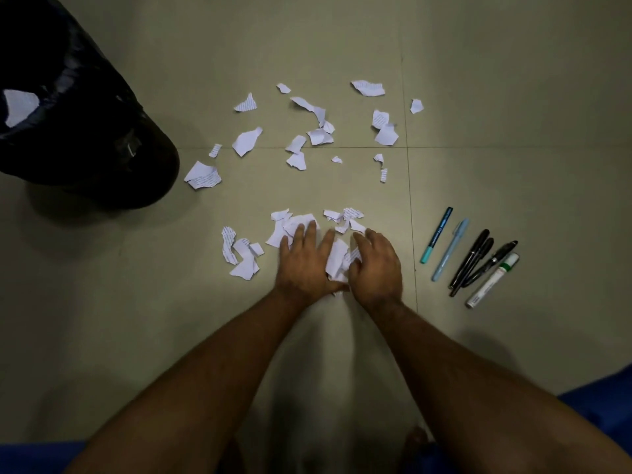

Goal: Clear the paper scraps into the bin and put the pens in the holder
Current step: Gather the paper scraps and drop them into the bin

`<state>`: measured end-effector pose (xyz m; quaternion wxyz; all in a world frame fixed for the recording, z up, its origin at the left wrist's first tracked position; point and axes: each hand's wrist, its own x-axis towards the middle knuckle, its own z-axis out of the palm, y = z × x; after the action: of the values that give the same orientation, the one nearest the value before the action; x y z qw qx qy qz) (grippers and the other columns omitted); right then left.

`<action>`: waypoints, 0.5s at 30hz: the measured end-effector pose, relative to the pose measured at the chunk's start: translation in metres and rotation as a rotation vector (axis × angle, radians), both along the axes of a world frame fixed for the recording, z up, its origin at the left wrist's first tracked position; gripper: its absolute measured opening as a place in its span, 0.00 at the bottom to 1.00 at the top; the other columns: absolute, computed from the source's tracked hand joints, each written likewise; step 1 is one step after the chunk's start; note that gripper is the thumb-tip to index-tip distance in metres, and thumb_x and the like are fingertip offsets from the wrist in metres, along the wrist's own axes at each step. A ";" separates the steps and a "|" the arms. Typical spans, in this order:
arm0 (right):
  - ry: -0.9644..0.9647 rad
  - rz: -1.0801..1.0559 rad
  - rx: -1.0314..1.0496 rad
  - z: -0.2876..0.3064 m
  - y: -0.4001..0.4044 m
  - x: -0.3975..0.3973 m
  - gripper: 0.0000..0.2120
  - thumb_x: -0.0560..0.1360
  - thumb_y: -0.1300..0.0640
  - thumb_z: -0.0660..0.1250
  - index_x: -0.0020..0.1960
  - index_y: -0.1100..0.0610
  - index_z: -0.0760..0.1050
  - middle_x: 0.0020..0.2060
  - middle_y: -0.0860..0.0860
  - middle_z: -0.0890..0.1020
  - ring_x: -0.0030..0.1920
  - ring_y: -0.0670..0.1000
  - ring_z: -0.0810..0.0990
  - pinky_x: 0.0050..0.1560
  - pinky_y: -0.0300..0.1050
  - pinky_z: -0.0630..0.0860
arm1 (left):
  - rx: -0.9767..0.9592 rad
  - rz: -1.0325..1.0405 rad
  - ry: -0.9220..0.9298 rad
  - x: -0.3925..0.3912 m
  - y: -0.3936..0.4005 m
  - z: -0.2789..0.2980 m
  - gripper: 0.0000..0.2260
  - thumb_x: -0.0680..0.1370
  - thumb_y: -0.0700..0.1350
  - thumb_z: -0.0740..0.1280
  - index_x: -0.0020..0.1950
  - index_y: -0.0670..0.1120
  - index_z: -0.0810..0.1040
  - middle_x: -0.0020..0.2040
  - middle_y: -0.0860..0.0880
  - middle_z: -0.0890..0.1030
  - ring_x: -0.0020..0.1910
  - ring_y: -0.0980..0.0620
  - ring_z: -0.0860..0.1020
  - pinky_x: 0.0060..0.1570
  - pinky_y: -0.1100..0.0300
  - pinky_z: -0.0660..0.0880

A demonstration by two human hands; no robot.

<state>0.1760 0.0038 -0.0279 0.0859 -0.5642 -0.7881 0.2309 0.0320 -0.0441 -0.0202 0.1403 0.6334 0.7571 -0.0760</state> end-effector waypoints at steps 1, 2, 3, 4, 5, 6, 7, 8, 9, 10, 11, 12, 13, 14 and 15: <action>0.014 -0.010 0.002 -0.001 0.002 -0.002 0.28 0.73 0.50 0.56 0.68 0.60 0.74 0.66 0.61 0.76 0.66 0.62 0.74 0.68 0.55 0.70 | 0.033 0.013 0.001 -0.006 0.004 0.000 0.49 0.64 0.77 0.56 0.77 0.50 0.61 0.76 0.39 0.64 0.74 0.37 0.64 0.68 0.38 0.63; 0.024 -0.023 -0.003 -0.002 0.004 -0.005 0.28 0.72 0.51 0.57 0.69 0.60 0.73 0.67 0.61 0.76 0.67 0.63 0.74 0.69 0.56 0.70 | 0.042 0.015 0.003 -0.013 0.009 0.000 0.47 0.65 0.76 0.58 0.77 0.50 0.63 0.75 0.39 0.66 0.73 0.37 0.66 0.67 0.39 0.65; 0.028 -0.022 -0.011 -0.001 0.006 -0.007 0.29 0.72 0.52 0.61 0.71 0.60 0.71 0.68 0.61 0.74 0.68 0.63 0.73 0.69 0.55 0.69 | 0.059 0.015 0.015 -0.019 0.013 0.000 0.45 0.66 0.74 0.63 0.76 0.50 0.64 0.74 0.40 0.67 0.72 0.38 0.68 0.66 0.40 0.66; 0.029 -0.005 -0.027 0.000 0.008 -0.012 0.31 0.71 0.52 0.64 0.73 0.59 0.69 0.70 0.61 0.73 0.69 0.62 0.71 0.71 0.54 0.67 | 0.085 0.025 0.035 -0.025 0.016 0.000 0.43 0.66 0.72 0.67 0.75 0.50 0.66 0.73 0.39 0.69 0.71 0.38 0.69 0.65 0.41 0.68; 0.028 0.030 -0.040 0.001 0.010 -0.016 0.35 0.70 0.50 0.66 0.75 0.59 0.66 0.72 0.60 0.71 0.71 0.62 0.69 0.72 0.54 0.66 | 0.113 0.042 0.045 -0.029 0.018 0.003 0.41 0.66 0.69 0.70 0.73 0.50 0.68 0.71 0.39 0.71 0.69 0.38 0.72 0.64 0.42 0.70; 0.018 0.071 -0.060 0.002 0.012 -0.021 0.38 0.69 0.47 0.65 0.77 0.58 0.63 0.74 0.60 0.68 0.73 0.63 0.66 0.73 0.54 0.63 | 0.142 0.061 0.037 -0.032 0.018 0.005 0.40 0.66 0.67 0.71 0.72 0.49 0.69 0.70 0.39 0.73 0.67 0.38 0.73 0.62 0.43 0.71; -0.003 0.111 -0.085 0.002 0.013 -0.029 0.41 0.69 0.42 0.63 0.78 0.57 0.59 0.75 0.61 0.65 0.75 0.63 0.63 0.74 0.55 0.60 | 0.186 0.080 0.019 -0.037 0.015 0.005 0.38 0.67 0.66 0.71 0.71 0.49 0.70 0.69 0.39 0.73 0.66 0.38 0.74 0.61 0.44 0.72; -0.037 0.136 -0.109 0.002 0.014 -0.035 0.43 0.70 0.39 0.63 0.79 0.56 0.56 0.77 0.61 0.62 0.76 0.64 0.59 0.75 0.56 0.58 | 0.242 0.095 -0.026 -0.041 0.011 0.004 0.36 0.68 0.65 0.70 0.72 0.49 0.70 0.69 0.39 0.73 0.67 0.37 0.73 0.61 0.45 0.72; -0.073 0.152 -0.127 0.003 0.016 -0.042 0.46 0.70 0.37 0.64 0.80 0.56 0.53 0.77 0.61 0.60 0.77 0.65 0.56 0.76 0.57 0.56 | 0.290 0.115 -0.084 -0.047 0.005 0.005 0.36 0.69 0.65 0.67 0.73 0.49 0.69 0.70 0.39 0.72 0.68 0.37 0.72 0.62 0.45 0.71; -0.111 0.158 -0.143 0.002 0.020 -0.049 0.48 0.70 0.36 0.67 0.80 0.55 0.50 0.78 0.61 0.58 0.77 0.66 0.55 0.76 0.59 0.54 | 0.313 0.140 -0.131 -0.054 -0.001 0.006 0.38 0.69 0.66 0.65 0.74 0.48 0.68 0.71 0.39 0.70 0.69 0.37 0.70 0.64 0.45 0.70; -0.148 0.171 -0.153 0.002 0.024 -0.055 0.50 0.69 0.37 0.69 0.81 0.54 0.49 0.78 0.62 0.57 0.77 0.67 0.54 0.76 0.61 0.54 | 0.295 0.173 -0.148 -0.061 -0.006 0.010 0.41 0.67 0.67 0.64 0.76 0.48 0.65 0.73 0.39 0.68 0.71 0.36 0.68 0.65 0.43 0.69; -0.181 0.195 -0.158 0.004 0.027 -0.061 0.50 0.68 0.37 0.70 0.80 0.54 0.49 0.78 0.62 0.56 0.77 0.67 0.53 0.75 0.62 0.53 | 0.219 0.217 -0.130 -0.069 -0.011 0.014 0.45 0.65 0.67 0.65 0.78 0.49 0.60 0.75 0.39 0.64 0.73 0.35 0.65 0.67 0.42 0.67; -0.206 0.228 -0.163 0.005 0.032 -0.067 0.49 0.69 0.38 0.70 0.80 0.53 0.51 0.78 0.62 0.56 0.77 0.67 0.53 0.75 0.63 0.54 | 0.099 0.265 -0.096 -0.077 -0.015 0.018 0.49 0.63 0.67 0.67 0.79 0.51 0.54 0.78 0.41 0.59 0.75 0.35 0.60 0.69 0.41 0.65; -0.212 0.261 -0.171 0.006 0.035 -0.074 0.46 0.69 0.39 0.70 0.79 0.53 0.54 0.78 0.61 0.57 0.77 0.67 0.54 0.75 0.62 0.54 | -0.026 0.319 -0.062 -0.084 -0.019 0.020 0.53 0.62 0.68 0.70 0.80 0.52 0.48 0.79 0.42 0.54 0.77 0.36 0.56 0.69 0.40 0.63; -0.191 0.290 -0.177 0.006 0.038 -0.079 0.43 0.69 0.40 0.70 0.79 0.53 0.57 0.77 0.60 0.58 0.77 0.66 0.56 0.75 0.61 0.56 | -0.131 0.385 -0.045 -0.089 -0.022 0.021 0.56 0.62 0.69 0.72 0.80 0.54 0.44 0.80 0.43 0.49 0.77 0.36 0.52 0.69 0.40 0.62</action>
<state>0.0973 0.0418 -0.0222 -0.0731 -0.4694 -0.8423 0.2546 -0.0566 -0.0665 0.0004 0.2100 0.4681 0.8544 -0.0827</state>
